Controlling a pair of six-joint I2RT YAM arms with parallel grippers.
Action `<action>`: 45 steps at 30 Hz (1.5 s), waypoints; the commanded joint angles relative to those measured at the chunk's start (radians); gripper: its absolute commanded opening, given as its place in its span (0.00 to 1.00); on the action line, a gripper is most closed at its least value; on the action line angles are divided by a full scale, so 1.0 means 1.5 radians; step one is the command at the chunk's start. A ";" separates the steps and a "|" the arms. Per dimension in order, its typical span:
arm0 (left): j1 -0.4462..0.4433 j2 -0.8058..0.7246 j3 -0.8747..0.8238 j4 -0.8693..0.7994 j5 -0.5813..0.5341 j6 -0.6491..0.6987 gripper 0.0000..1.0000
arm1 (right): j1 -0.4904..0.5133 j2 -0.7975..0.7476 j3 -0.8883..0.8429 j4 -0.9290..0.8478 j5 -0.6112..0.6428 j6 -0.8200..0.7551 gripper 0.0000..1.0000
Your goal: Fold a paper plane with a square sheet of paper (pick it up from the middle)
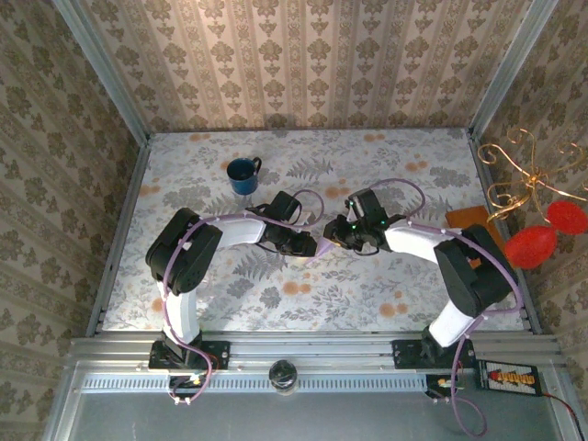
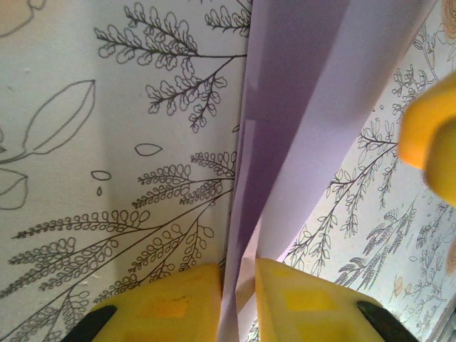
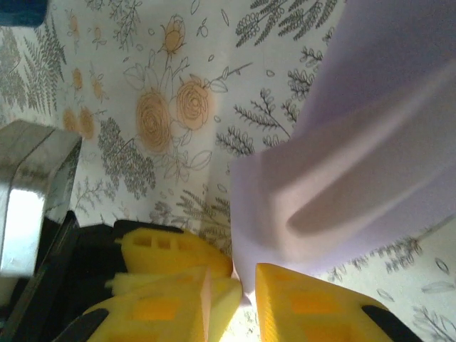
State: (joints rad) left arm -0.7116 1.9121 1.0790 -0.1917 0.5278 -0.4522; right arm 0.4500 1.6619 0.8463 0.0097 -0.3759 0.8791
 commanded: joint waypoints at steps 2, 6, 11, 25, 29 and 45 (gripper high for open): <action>-0.006 0.040 -0.010 -0.014 -0.022 -0.001 0.21 | 0.003 0.028 0.033 0.008 -0.001 -0.004 0.22; -0.006 0.041 -0.012 -0.014 -0.023 0.000 0.21 | -0.001 0.038 0.039 -0.011 0.022 -0.014 0.22; -0.006 0.043 -0.012 -0.018 -0.024 0.001 0.21 | -0.005 0.054 0.041 -0.031 0.042 -0.020 0.22; -0.007 0.048 -0.014 -0.019 -0.021 0.004 0.20 | -0.013 0.087 0.052 -0.025 0.029 -0.029 0.23; -0.007 0.050 -0.014 -0.019 -0.021 0.004 0.19 | -0.014 0.097 0.058 -0.021 0.010 -0.039 0.23; -0.007 0.051 -0.014 -0.024 -0.024 0.004 0.19 | -0.017 0.113 0.062 -0.044 0.014 -0.046 0.22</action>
State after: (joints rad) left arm -0.7105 1.9160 1.0809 -0.1951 0.5274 -0.4519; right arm 0.4328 1.8088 0.9195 -0.0097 -0.3527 0.8326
